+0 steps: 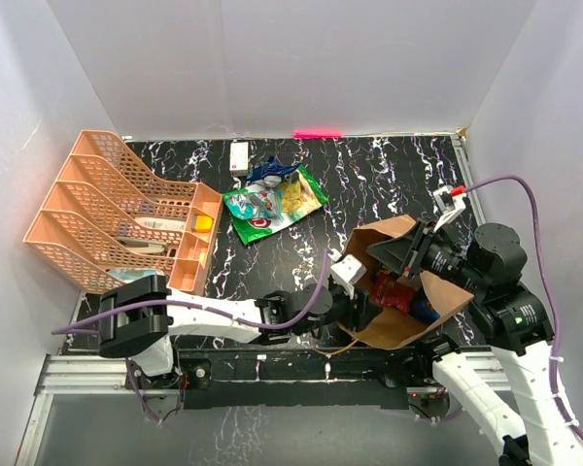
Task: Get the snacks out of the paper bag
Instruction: Take out the snack from the paper bag.
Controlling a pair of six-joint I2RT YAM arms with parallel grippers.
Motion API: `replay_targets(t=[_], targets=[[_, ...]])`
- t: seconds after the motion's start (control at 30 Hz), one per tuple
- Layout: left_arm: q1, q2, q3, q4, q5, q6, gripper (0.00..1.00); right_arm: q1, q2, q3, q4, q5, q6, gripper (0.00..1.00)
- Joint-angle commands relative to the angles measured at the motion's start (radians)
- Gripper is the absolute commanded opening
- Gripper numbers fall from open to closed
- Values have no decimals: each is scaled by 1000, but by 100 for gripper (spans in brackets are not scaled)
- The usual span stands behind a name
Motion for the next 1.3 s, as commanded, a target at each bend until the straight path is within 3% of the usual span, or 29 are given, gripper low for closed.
replay_targets(t=[0.0,0.1,0.27,0.4,0.47,0.6,0.8,0.97,1.27], targets=[[-5,60,72,-8,9,13,43,1,17,62,29,-45,-52,8],[-6,116,96,31,-5,74,36,0,16,65,24,-63,-54,8],[-7,188,167,-5,-115,130,34,1,5,77,29,-53,-46,8],[-5,273,159,119,-155,217,51,0,1,97,22,-29,-49,8],[-2,311,173,139,-162,247,54,2,1,107,19,-23,-51,8],[19,368,232,110,-160,246,56,1,7,127,-1,-23,-63,8],[26,462,365,7,-279,303,70,2,7,133,-23,-8,-74,8],[40,476,388,-5,-344,334,83,1,14,139,-35,2,-82,8],[79,594,522,-82,-312,321,87,1,9,126,-59,23,-89,8]])
